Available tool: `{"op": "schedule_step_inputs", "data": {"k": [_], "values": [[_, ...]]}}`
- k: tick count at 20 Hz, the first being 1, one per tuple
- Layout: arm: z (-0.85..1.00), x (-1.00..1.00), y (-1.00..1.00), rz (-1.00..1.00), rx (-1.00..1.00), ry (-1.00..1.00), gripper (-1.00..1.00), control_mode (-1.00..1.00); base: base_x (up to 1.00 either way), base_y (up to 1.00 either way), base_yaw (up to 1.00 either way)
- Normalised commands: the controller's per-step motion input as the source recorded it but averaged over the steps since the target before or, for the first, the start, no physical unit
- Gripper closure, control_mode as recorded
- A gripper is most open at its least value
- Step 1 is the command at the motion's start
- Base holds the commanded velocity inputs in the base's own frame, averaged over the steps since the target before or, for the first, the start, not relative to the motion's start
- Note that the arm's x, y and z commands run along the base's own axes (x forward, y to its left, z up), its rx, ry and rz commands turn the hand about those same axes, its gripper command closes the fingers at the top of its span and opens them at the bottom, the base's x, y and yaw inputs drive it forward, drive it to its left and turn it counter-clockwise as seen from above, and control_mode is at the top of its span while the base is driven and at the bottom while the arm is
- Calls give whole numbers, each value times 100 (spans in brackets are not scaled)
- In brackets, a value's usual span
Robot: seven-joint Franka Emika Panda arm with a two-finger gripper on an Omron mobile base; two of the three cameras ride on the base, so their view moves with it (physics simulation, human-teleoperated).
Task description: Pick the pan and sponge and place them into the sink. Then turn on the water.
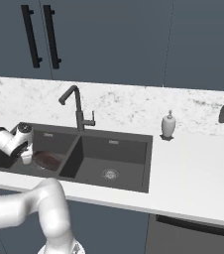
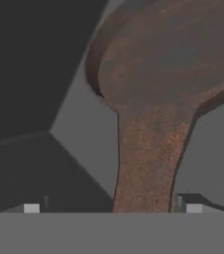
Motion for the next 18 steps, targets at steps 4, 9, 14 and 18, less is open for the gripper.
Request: {"op": "schedule_step_inputs", "data": {"k": [4, 9, 14, 18], "values": [[-13, -10, 5, 0, -4, 43, -100, -100, 0, 0, 0], [-15, -52, 1, 3, -3, 30, -100, -100, 0, 0, 0], [-3, -73, 22, 18, -8, -2, -100, -100, 0, 0, 0], [3, -34, 27, 36, -17, -12, -100, -100, 0, 0, 0]]}}
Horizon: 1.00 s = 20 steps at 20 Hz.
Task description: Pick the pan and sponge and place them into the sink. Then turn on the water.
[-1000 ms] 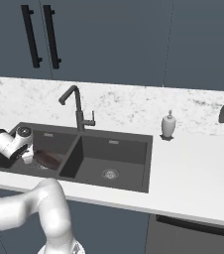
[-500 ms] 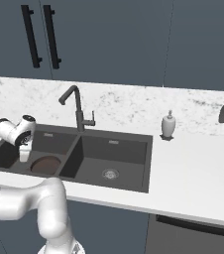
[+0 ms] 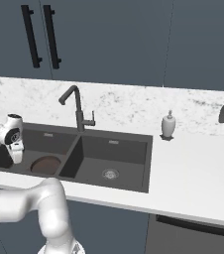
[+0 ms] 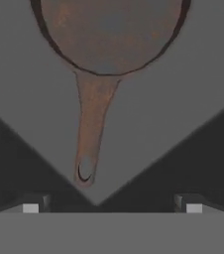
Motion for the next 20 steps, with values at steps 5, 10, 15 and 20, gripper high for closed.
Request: {"op": "schedule_step_inputs", "data": {"k": [5, 10, 15, 20], "values": [[23, -12, 19, 33, -15, -15, -100, -100, 0, 0, 0], [51, -1, 11, 22, -5, -6, -100, -100, 0, 0, 0], [45, -1, 17, 18, -1, -13, -100, -100, 0, 0, 0], [13, -9, 28, 17, 0, -23, -100, -100, 0, 0, 0]]}}
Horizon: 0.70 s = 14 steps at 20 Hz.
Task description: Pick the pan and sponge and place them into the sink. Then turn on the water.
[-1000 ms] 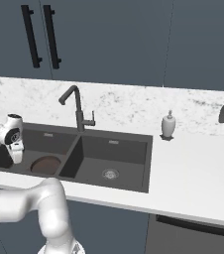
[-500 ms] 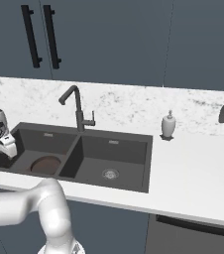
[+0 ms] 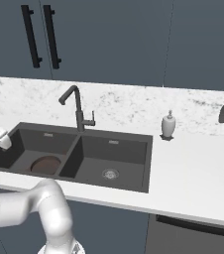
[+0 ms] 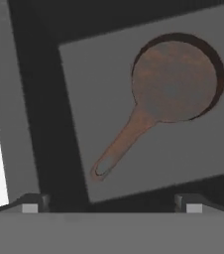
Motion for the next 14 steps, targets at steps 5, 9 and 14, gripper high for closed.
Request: {"op": "schedule_step_inputs", "data": {"k": [5, 9, 14], "values": [[1, -8, 23, 11, 11, -11, -100, -100, 0, 0, 0], [14, -10, 29, 6, 19, 0, -100, -100, 0, 0, 0], [24, -2, 52, 4, 9, 0, -100, -100, 0, 0, 0]]}}
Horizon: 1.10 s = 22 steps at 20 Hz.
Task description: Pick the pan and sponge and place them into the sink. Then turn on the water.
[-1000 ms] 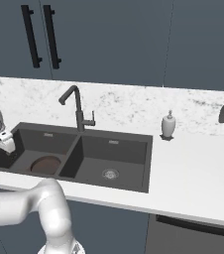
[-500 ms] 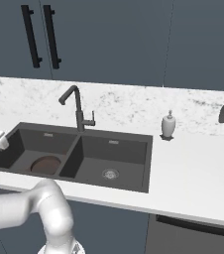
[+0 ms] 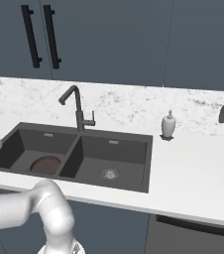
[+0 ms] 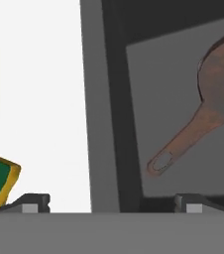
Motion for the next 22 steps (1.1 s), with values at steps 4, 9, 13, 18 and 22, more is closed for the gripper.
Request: {"op": "schedule_step_inputs", "data": {"k": [4, 9, 13, 18, 22], "values": [[7, 0, 68, 0, 2, 0, -100, -100, 0, 0, 0], [0, 0, 58, 0, 2, 4, -100, -100, 0, 0, 0], [0, 0, 43, 0, 0, 2, -100, -100, 0, 0, 0], [0, 0, 35, -2, 0, 5, -100, -100, 0, 0, 0], [-1, 0, 33, -4, 0, 16, -100, -100, 0, 0, 0]]}}
